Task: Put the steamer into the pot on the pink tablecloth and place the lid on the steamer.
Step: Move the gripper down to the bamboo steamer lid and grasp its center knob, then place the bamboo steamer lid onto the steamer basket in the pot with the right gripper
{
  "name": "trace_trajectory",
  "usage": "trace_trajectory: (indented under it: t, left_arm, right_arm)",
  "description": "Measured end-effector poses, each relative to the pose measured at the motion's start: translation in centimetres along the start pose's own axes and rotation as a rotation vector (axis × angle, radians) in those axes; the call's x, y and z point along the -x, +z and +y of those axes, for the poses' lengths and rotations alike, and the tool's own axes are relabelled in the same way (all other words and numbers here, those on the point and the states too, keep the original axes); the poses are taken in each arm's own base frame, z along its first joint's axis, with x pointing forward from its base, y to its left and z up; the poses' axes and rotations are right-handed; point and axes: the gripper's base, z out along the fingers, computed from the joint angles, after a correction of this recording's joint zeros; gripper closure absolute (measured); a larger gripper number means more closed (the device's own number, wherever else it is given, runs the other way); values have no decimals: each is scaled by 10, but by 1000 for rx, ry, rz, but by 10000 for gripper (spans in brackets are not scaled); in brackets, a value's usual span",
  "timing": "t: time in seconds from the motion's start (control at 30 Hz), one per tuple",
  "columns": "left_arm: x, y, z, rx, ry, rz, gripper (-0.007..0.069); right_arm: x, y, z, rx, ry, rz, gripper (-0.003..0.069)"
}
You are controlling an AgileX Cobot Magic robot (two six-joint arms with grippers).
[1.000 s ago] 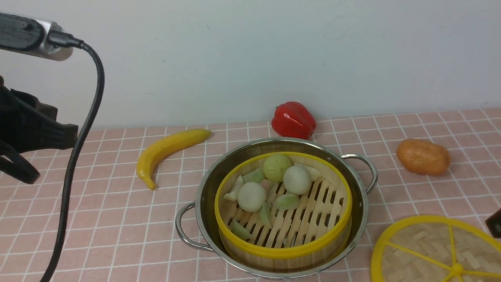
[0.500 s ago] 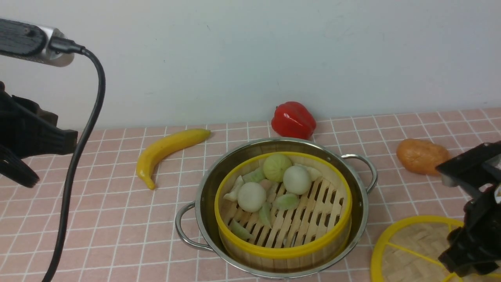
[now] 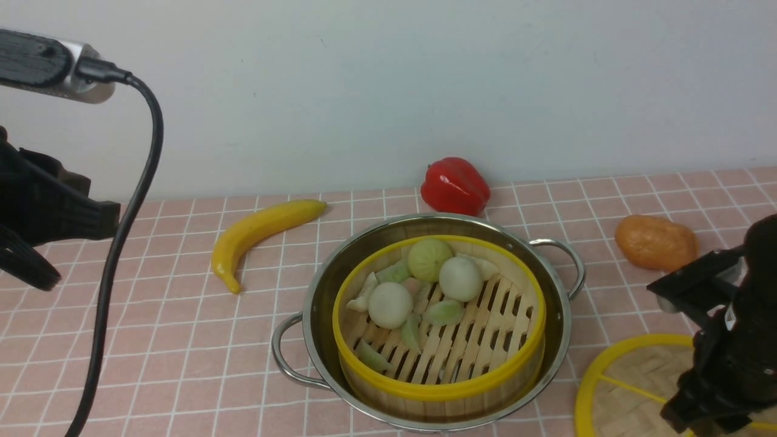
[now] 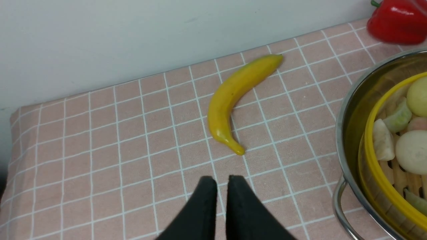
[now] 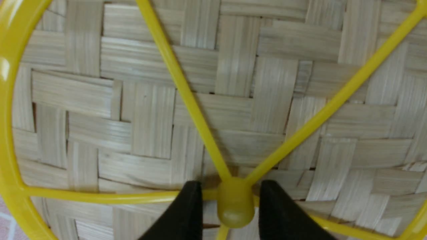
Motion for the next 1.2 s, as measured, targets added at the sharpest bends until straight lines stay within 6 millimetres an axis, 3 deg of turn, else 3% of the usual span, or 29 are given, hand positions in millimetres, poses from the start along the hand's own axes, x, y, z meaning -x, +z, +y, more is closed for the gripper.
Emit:
trace_trajectory:
  t: [0.07, 0.3, 0.5, 0.7, 0.8, 0.87, 0.97, 1.1, 1.2]
  left_arm:
    - [0, 0, 0, 0, 0, 0, 582]
    - [0, 0, 0, 0, 10, 0, 582]
    - [0, 0, 0, 0, 10, 0, 580]
    - [0, 0, 0, -1, 9, -1, 571]
    - [0, 0, 0, -1, 10, -1, 571]
    - [0, 0, 0, -3, 8, -1, 571]
    - [0, 0, 0, -4, 8, -1, 570]
    - [0, 0, 0, -4, 7, -1, 561]
    - [0, 0, 0, -4, 7, -1, 560]
  right_arm:
    - [0, -1, -1, -10, 0, 5, 515]
    - [3, -14, -7, -67, 9, 40, 512]
    - [9, -79, -21, -187, 37, -91, 512]
    - [26, -141, -17, -120, 13, -306, 512]
    - [38, -162, -7, -56, -39, -385, 512]
    - [49, -184, 11, -23, -143, -463, 512]
    - [57, -197, 31, -13, -266, -513, 512]
    - [69, -198, 76, 9, -457, -527, 512]
    - [75, -184, 105, 25, -559, -486, 512]
